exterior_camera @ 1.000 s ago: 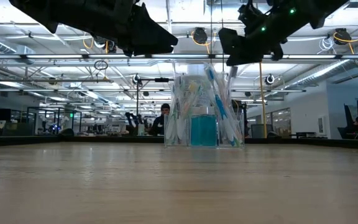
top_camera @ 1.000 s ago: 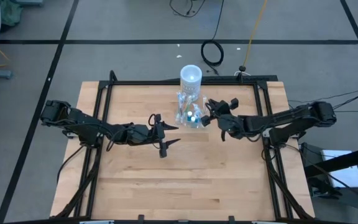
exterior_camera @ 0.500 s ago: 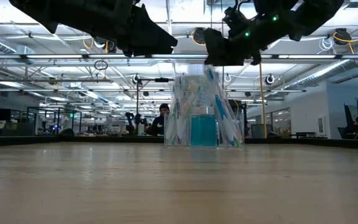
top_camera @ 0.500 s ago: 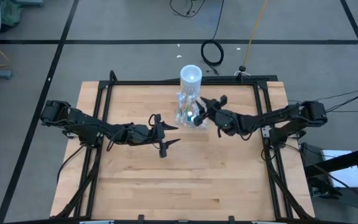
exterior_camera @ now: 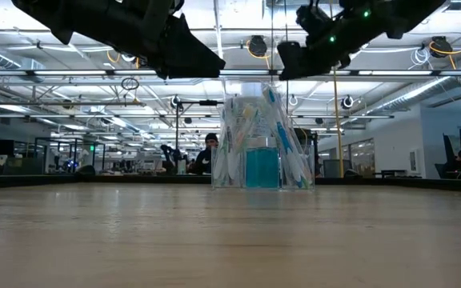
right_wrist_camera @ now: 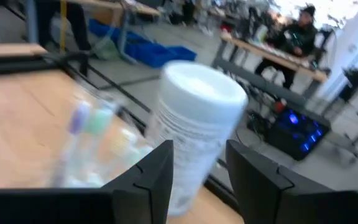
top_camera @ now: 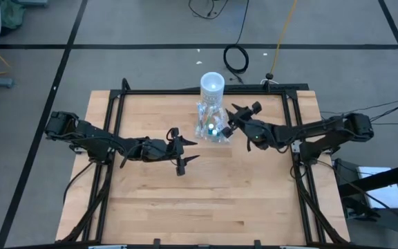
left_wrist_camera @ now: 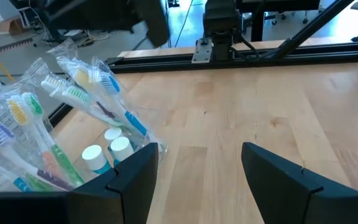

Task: Pick & Place toothbrushing station
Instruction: Adjust the toothbrushes in the transparent organizer, then return to Home Position

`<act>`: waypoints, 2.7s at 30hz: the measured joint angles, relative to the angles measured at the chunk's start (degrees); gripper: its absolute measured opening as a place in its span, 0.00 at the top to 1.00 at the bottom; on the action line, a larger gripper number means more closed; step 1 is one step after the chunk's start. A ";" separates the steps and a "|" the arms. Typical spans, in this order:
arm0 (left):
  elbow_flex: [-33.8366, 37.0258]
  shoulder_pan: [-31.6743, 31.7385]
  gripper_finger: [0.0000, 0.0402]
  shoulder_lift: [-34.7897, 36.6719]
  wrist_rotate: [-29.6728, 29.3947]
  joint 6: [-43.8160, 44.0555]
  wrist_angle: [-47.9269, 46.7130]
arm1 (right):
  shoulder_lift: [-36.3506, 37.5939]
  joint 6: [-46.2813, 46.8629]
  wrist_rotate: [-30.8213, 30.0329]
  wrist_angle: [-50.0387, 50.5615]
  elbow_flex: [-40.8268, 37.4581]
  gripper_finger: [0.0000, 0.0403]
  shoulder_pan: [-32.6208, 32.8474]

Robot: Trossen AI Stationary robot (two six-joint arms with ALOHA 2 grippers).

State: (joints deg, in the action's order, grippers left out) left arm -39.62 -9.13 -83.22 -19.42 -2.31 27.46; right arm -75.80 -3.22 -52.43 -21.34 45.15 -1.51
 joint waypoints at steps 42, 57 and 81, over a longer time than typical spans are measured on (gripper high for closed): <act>0.03 -0.02 0.40 2.22 -0.53 -0.40 -0.33 | 12.52 2.53 28.18 11.39 -0.04 0.68 -2.09; -0.04 -2.48 0.40 38.25 -8.17 -4.30 -27.80 | 28.95 -2.56 27.00 21.66 -0.04 0.68 5.01; 16.91 -2.43 0.40 82.83 3.55 -10.64 -47.53 | 52.90 -1.53 54.24 25.81 -21.07 0.97 5.11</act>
State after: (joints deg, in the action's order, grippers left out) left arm -22.70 -11.55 -0.39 -15.87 -12.95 -20.06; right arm -22.90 -4.75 1.80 4.47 24.08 3.60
